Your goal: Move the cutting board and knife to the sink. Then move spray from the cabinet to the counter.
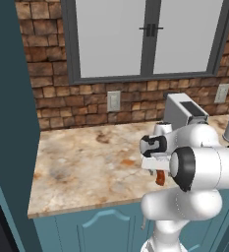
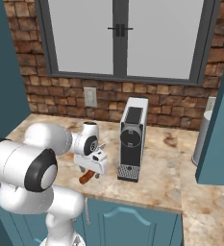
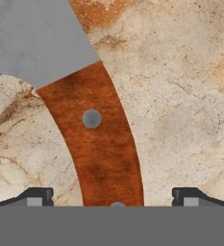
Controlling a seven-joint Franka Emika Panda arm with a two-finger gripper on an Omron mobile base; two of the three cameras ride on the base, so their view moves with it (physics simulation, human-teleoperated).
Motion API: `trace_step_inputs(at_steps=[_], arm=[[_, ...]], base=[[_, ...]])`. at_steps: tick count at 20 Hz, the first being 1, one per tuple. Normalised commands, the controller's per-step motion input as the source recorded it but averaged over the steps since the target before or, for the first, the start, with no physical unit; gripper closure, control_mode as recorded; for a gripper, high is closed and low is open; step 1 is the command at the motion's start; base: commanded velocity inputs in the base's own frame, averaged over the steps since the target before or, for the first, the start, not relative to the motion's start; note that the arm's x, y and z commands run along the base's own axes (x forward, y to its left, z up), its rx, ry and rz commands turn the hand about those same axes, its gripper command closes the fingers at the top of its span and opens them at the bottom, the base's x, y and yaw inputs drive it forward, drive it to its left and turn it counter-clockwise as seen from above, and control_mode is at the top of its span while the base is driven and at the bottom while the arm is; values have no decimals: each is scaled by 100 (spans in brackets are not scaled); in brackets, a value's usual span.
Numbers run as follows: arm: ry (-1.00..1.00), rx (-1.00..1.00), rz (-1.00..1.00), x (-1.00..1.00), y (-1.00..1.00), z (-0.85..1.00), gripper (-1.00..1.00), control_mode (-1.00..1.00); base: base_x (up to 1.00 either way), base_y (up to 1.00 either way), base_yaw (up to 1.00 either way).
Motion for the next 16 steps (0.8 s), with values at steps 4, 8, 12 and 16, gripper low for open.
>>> trace_step_inputs(at_steps=[4,8,12,16], arm=[[0,0,0,-25,0,-18,-100,-100],[0,0,0,-36,14,-2,-100,-100],[0,0,0,-50,20,0,-100,-100],[0,0,0,-4,15,-8,-100,-100]], base=[[0,0,0],[0,0,0],[0,0,0],[0,0,0]])
